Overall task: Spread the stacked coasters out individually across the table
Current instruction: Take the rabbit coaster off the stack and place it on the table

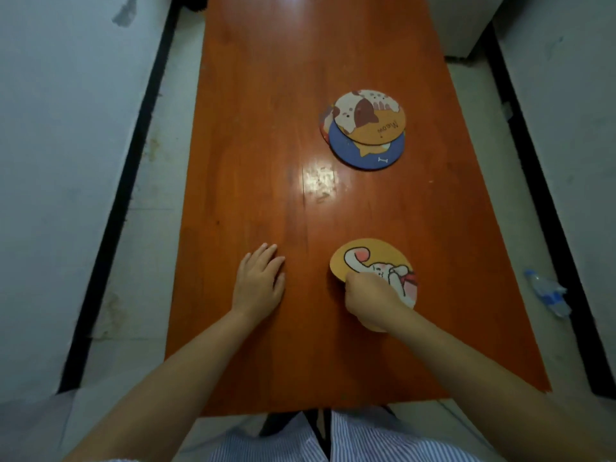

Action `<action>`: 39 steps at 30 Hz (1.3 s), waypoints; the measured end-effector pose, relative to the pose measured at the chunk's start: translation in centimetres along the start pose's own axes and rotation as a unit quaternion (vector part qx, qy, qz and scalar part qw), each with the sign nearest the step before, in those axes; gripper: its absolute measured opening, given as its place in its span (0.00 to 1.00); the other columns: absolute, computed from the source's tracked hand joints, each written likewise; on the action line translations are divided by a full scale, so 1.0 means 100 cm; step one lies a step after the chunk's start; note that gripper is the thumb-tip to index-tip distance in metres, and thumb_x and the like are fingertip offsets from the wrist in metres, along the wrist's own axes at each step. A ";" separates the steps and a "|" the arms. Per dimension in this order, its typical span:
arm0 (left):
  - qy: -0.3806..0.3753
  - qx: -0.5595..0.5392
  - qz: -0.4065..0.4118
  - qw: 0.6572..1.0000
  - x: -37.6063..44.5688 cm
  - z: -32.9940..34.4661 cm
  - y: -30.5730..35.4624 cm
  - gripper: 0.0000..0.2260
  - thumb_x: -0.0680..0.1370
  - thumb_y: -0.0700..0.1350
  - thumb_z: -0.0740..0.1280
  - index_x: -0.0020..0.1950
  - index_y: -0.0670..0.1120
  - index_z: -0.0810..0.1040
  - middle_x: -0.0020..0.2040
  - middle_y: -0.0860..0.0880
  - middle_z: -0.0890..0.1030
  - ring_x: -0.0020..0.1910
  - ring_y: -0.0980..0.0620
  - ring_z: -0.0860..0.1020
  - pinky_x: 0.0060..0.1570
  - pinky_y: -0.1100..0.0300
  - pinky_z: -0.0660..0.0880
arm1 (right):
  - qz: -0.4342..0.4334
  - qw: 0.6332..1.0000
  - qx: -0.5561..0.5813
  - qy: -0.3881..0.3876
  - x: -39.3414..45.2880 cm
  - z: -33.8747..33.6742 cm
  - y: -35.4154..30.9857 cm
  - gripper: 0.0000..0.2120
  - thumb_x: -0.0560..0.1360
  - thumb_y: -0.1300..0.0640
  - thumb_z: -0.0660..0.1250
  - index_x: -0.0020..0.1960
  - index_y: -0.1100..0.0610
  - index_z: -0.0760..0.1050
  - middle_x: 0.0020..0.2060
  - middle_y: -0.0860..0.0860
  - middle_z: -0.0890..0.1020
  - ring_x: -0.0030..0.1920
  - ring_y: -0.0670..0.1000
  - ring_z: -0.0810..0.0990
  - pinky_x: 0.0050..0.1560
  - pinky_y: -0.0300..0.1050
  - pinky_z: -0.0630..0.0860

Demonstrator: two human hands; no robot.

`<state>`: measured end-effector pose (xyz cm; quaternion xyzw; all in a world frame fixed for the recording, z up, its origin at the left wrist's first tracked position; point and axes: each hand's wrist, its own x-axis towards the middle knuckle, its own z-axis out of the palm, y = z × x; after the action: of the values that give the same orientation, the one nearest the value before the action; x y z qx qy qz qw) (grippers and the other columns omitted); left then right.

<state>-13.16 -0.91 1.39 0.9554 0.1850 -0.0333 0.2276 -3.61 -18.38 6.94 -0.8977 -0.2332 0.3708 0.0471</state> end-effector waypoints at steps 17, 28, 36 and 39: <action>-0.114 -0.241 -0.220 0.938 -0.065 -0.001 0.066 0.08 0.76 0.45 0.61 0.54 0.45 0.76 0.47 0.46 0.79 0.47 0.46 0.77 0.40 0.55 0.73 | 0.136 0.953 0.204 0.177 -0.012 0.014 0.041 0.21 0.73 0.61 0.68 0.64 0.64 0.69 0.57 0.61 0.77 0.58 0.61 0.76 0.52 0.53 0.76; -0.038 -0.233 -0.212 0.948 -0.043 0.007 0.088 0.12 0.75 0.36 0.63 0.58 0.40 0.73 0.55 0.40 0.77 0.50 0.45 0.75 0.43 0.57 0.70 | 0.168 0.943 0.232 0.167 -0.046 0.051 0.076 0.12 0.73 0.58 0.68 0.35 0.59 0.68 0.28 0.52 0.72 0.36 0.54 0.72 0.29 0.43 0.62; -0.009 -0.197 -0.223 0.955 -0.050 0.018 0.070 0.11 0.75 0.37 0.64 0.57 0.39 0.74 0.55 0.39 0.76 0.47 0.48 0.73 0.45 0.58 0.69 | 0.134 0.957 0.202 0.158 -0.046 0.056 0.072 0.13 0.74 0.56 0.68 0.37 0.60 0.68 0.33 0.55 0.73 0.36 0.54 0.72 0.26 0.41 0.59; 0.001 -0.171 -0.227 0.959 -0.053 0.023 0.073 0.15 0.75 0.38 0.65 0.61 0.41 0.72 0.58 0.40 0.74 0.54 0.45 0.73 0.50 0.56 0.72 | 0.152 0.961 0.169 0.157 -0.048 0.054 0.069 0.13 0.74 0.54 0.69 0.43 0.58 0.66 0.33 0.51 0.72 0.38 0.55 0.74 0.25 0.40 0.63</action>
<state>-15.39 -9.74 3.22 0.8351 0.4000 -0.0506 0.3743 -7.67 -27.16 4.39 -0.9484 -0.0175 0.2621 0.1776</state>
